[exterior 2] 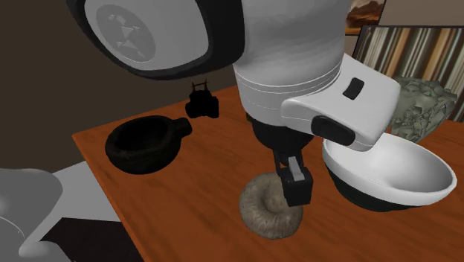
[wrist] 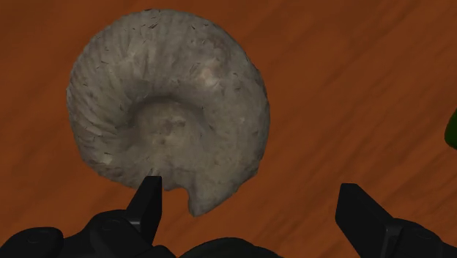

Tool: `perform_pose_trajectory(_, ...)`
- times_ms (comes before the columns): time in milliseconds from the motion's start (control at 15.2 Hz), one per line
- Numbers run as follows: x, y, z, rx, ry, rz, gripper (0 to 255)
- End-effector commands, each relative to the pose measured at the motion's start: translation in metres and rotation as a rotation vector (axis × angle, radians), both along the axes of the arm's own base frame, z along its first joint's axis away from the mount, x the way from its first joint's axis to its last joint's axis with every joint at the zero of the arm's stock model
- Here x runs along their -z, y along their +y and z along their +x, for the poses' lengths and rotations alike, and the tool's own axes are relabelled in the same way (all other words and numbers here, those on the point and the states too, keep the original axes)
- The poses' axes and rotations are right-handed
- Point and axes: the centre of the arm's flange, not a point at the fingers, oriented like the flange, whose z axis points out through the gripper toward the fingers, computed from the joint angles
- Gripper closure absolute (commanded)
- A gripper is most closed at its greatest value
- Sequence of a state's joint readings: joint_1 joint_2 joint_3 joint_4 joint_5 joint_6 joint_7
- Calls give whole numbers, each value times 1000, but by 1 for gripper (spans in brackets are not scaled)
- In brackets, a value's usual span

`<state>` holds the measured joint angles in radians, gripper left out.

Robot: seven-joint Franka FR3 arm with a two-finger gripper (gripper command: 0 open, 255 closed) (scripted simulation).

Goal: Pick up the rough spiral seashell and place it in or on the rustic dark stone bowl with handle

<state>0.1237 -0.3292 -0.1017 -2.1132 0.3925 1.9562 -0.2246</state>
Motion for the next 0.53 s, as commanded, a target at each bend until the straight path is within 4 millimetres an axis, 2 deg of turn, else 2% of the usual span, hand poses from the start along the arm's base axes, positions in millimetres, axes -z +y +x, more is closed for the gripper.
perform_pose_trajectory(0,10,5,2,0,-1,1,0)
perform_pose_trajectory(462,13,6,2,0,-1,1,0)
